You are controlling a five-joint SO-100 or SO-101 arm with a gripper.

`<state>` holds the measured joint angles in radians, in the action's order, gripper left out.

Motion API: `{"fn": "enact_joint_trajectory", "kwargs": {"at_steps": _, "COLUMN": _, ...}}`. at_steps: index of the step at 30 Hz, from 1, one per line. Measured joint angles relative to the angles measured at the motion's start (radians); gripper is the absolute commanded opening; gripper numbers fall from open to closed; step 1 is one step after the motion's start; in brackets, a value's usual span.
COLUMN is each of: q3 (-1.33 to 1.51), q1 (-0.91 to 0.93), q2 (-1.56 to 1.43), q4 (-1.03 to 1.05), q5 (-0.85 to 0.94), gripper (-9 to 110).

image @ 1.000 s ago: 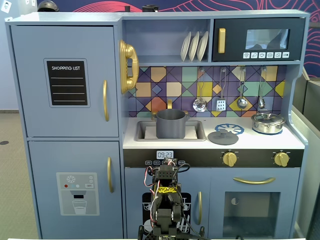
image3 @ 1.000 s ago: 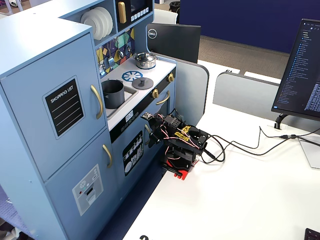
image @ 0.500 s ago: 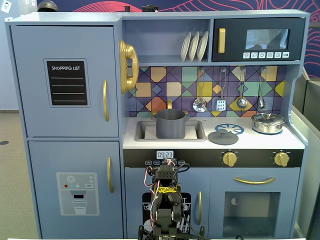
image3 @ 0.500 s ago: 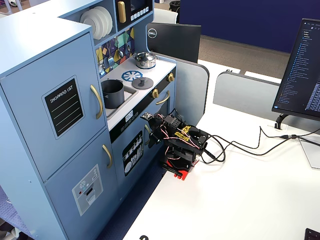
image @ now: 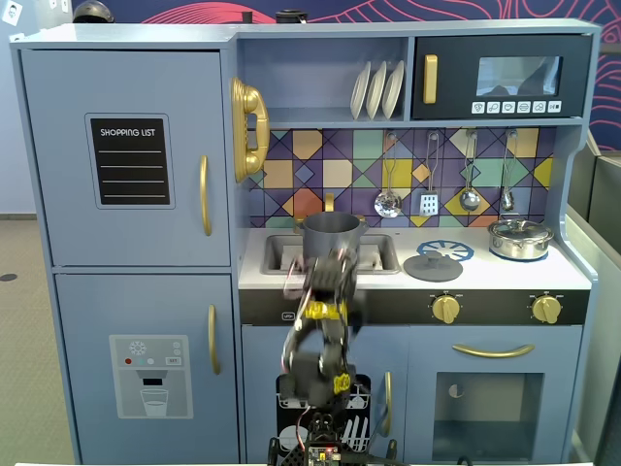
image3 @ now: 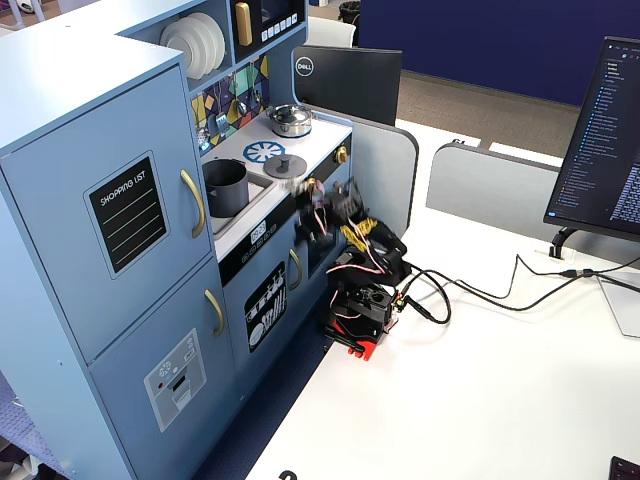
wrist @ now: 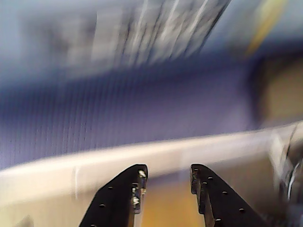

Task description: Pick up the lid from the counter and put it on the gray recipient

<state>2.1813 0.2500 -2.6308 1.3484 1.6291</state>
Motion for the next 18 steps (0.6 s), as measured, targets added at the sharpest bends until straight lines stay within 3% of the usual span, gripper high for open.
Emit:
{"fn": "enact_joint_trajectory", "kwargs": {"at_steps": 7, "q3": -0.198, "q1": 0.216, "q2": 0.058, "q4": -0.268, "q5": 0.06, "gripper": 0}}
{"fn": "enact_joint_trajectory", "kwargs": {"at_steps": 12, "q3": -0.003, "q1": 0.304, "q2": 0.026, "q4": -0.724, "q5": 0.0, "gripper": 23}}
{"fn": "enact_joint_trajectory", "kwargs": {"at_steps": 18, "q3": 0.235, "q1": 0.324, "q2": 0.058, "q4": -1.285, "q5": -0.055, "gripper": 26}}
